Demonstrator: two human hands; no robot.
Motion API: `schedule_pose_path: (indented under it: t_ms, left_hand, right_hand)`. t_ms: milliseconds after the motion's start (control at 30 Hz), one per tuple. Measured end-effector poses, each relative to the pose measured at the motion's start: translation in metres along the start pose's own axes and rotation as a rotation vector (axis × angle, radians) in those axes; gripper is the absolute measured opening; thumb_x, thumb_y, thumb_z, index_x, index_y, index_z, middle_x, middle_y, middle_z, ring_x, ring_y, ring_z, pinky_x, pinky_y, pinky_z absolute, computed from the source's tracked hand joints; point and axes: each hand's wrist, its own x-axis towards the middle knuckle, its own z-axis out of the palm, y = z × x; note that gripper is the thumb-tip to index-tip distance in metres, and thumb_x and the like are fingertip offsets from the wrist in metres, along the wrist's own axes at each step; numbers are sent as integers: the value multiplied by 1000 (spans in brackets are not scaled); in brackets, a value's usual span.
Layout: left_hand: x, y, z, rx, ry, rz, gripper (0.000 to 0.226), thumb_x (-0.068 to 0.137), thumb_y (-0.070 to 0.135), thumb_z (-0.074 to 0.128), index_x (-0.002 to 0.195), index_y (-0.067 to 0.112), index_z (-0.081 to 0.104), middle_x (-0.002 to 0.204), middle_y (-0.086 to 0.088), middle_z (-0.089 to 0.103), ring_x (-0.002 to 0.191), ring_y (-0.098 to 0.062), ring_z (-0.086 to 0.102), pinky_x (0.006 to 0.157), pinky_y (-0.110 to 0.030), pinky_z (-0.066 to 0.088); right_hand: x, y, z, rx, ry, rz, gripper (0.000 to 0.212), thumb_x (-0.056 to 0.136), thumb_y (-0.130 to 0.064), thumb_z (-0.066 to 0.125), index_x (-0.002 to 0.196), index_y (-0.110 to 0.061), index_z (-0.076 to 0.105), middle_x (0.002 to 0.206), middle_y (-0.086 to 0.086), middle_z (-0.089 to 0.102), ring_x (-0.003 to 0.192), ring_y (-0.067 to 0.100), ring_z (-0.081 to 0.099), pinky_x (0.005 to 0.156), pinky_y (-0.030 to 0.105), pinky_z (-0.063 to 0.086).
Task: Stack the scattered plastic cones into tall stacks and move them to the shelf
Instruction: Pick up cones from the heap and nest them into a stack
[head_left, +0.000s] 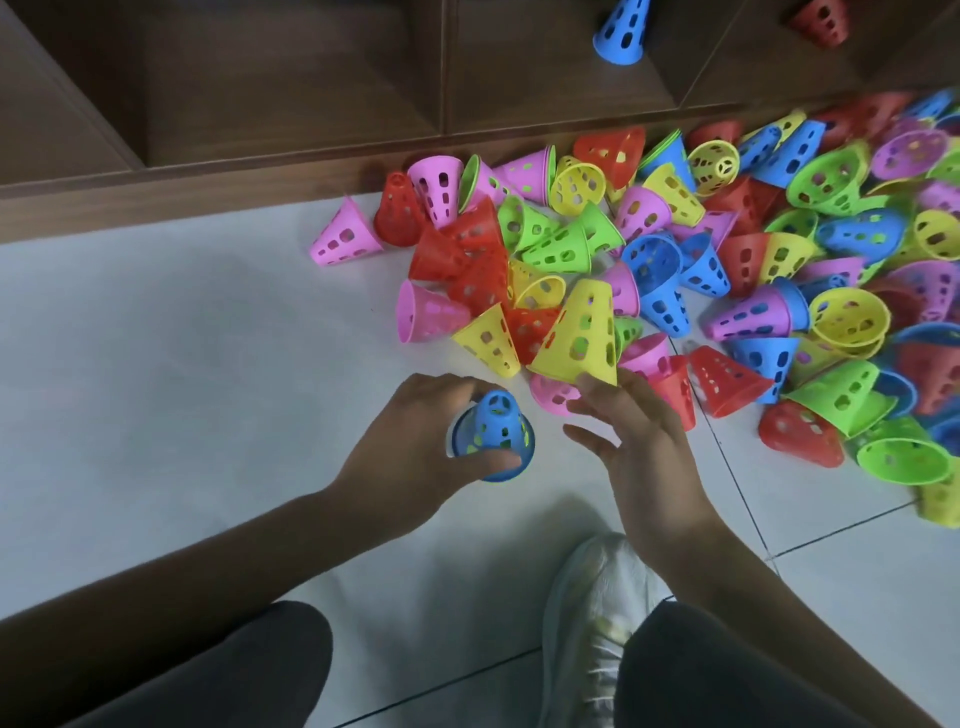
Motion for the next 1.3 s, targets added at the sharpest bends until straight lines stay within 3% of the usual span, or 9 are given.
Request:
schedule_pose_path:
  t_ms: [167,400,500,600,767,967,1100,1200,1300]
  left_hand:
    - [10,-12,14,78,-81,30,51,80,41,80,126,31,61,114,18,61,111,-9,47,93,-31,49]
    - [19,-39,14,191,-152,172,59,80,51,78,131,33,56,122,22,53,118,-4,40,97,-25,46]
    - [23,-55,1,240,-176,213,62,79,52,78,133,33,55,130,18,52,122,-5,40,100,-20,39]
    - [37,-75,-22,342,-128,233,65,78,49,80,135,30,55,136,8,52,125,-13,42,105,-22,34]
    - [70,-82,-56,444,65,243,64,79,39,83,134,22,57,135,-3,53,125,-28,48,107,-38,39]
    - [104,-73,-66,446,16,212,74,81,46,78,144,19,51,144,-3,52,130,-25,44,106,-37,37]
    - [115,-80,-62,585,-69,186,76,81,45,79,145,15,50,145,-9,52,132,-31,44,108,-45,40]
    - [113,-87,-61,633,-47,161,73,79,44,81,140,16,53,136,-11,57,126,-35,47,103,-47,43]
    - [106,-91,-58,611,6,126,70,78,44,81,137,18,54,130,-12,59,121,-37,50,100,-47,44]
  right_hand:
    - [-4,1,-9,10,-24,-47,39,81,-30,63,117,-16,68,109,-4,72,101,12,65,94,42,51]
    - [-8,12,-11,-80,-74,-61,43,79,-32,74,120,-21,67,116,-2,72,111,17,65,94,39,50]
    - [-9,18,-5,-149,-105,-51,50,73,-33,86,117,-22,67,111,-4,73,103,13,69,87,33,52]
    - [-6,29,-1,-282,-137,-58,57,68,-36,90,119,-27,65,111,-8,72,106,13,66,93,37,55]
    - [3,44,-1,-494,-143,-49,65,65,-42,91,122,-41,60,117,-22,63,111,3,60,92,28,54]
    - [9,58,7,-779,-229,-127,68,73,-46,86,125,-48,43,117,-35,39,116,-3,44,85,5,34]
    - [16,65,9,-888,-233,-254,74,75,-46,83,138,-34,46,132,-21,42,124,1,38,100,19,42]
    - [19,71,8,-876,-256,-280,83,67,-53,85,138,-36,46,147,-17,37,137,4,29,107,32,43]
    - [19,68,3,-765,-262,-241,86,62,-69,77,137,-41,45,144,-21,37,135,4,34,107,35,45]
